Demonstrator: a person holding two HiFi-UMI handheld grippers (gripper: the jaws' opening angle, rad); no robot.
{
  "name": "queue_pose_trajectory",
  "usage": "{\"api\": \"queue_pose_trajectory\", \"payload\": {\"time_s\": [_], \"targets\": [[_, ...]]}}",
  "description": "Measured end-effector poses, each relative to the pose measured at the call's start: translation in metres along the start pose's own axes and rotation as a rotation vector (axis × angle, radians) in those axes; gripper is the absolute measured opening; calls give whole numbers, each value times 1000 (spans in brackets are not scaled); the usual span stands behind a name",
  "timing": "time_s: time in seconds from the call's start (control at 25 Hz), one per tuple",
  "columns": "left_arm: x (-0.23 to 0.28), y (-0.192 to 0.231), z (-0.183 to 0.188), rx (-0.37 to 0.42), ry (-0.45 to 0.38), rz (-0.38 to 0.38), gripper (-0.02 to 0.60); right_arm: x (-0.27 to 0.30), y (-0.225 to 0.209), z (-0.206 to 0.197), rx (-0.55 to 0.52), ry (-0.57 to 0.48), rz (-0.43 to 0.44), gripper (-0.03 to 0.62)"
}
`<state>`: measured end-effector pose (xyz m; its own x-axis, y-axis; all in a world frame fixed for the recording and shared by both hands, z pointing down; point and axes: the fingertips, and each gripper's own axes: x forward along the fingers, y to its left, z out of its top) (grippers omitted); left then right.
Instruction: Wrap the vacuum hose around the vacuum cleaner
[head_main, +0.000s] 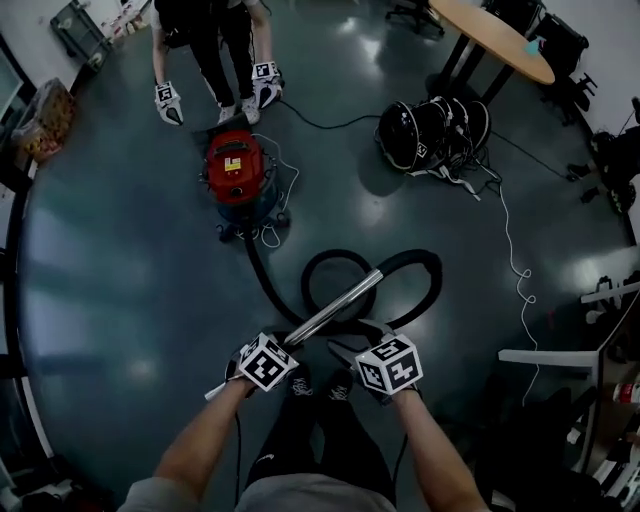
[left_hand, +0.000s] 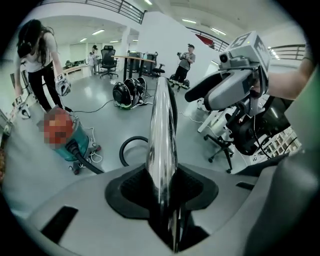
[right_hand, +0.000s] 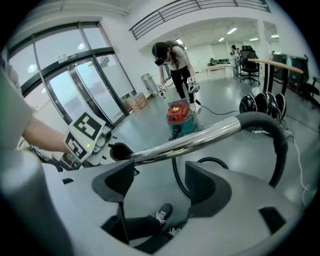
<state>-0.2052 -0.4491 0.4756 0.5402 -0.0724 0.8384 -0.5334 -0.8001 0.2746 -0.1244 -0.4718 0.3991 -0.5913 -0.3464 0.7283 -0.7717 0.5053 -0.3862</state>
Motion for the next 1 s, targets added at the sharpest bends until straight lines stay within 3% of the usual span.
{"api": "queue_pose_trajectory", "payload": {"time_s": [0.16, 0.44, 0.56, 0.68, 0.84, 1.0], "targets": [[25, 1, -11, -77, -49, 29, 158, 46, -14, -13, 123, -64, 26, 370], [67, -2, -24, -197, -106, 71, 158, 113, -40, -24, 425, -207, 151, 370], [84, -9, -31, -244, -120, 83, 158, 128, -44, -24, 454, -262, 202, 368], [100, -10, -32, -285, -150, 85, 158, 137, -58, -33, 459, -257, 190, 252], [120, -11, -34, -324, -160, 86, 160, 146, -71, -43, 476, -220, 189, 235], [134, -17, -29, -316, -143, 64, 160, 145, -84, -51, 497, -218, 183, 224]]}}
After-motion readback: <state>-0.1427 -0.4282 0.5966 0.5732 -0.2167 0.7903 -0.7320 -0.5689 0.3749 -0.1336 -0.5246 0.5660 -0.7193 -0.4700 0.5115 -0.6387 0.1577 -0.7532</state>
